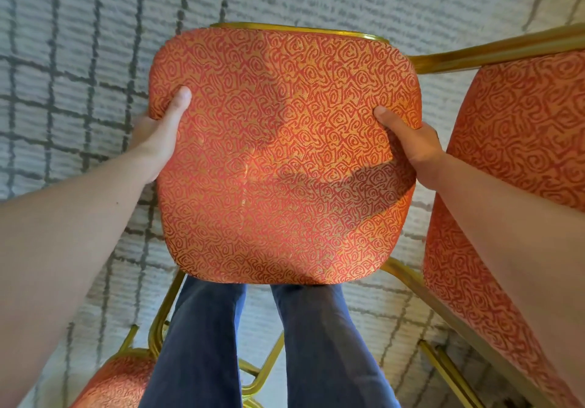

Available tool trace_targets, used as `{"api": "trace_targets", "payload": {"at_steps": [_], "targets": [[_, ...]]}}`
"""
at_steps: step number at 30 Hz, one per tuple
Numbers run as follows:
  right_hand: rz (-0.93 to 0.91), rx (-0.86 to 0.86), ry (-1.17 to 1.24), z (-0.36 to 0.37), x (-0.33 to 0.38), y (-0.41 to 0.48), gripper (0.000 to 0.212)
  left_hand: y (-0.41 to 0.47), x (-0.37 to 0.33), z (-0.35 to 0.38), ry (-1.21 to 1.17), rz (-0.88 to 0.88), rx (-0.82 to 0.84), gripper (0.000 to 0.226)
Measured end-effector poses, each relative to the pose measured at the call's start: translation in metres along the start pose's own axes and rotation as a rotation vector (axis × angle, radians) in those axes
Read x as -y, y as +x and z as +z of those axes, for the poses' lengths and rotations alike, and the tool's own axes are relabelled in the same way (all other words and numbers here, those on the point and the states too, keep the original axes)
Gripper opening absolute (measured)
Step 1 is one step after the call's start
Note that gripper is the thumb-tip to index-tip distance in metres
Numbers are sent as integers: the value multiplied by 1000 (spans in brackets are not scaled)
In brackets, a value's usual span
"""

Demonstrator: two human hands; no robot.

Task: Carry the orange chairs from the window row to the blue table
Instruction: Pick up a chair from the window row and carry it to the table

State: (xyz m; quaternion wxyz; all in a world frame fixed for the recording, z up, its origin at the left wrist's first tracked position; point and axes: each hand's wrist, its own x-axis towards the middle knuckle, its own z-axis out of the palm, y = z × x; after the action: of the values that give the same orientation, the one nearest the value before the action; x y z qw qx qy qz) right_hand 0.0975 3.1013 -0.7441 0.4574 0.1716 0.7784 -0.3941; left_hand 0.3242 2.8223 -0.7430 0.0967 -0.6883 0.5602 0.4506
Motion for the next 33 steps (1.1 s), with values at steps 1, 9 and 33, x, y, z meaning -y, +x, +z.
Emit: {"api": "trace_targets", "payload": {"at_steps": [1,9,33], "targets": [[-10,-7,-8,-1,6,-7,41,-5,-5,-5,2,22,-12,77],[-147,-18,-50,-23,98,-107,63,-83,-78,-96,-66,157,-14,57],[-311,115,-99,-95,210,-349,104,-293,-153,-281,-191,318,-2,134]]}}
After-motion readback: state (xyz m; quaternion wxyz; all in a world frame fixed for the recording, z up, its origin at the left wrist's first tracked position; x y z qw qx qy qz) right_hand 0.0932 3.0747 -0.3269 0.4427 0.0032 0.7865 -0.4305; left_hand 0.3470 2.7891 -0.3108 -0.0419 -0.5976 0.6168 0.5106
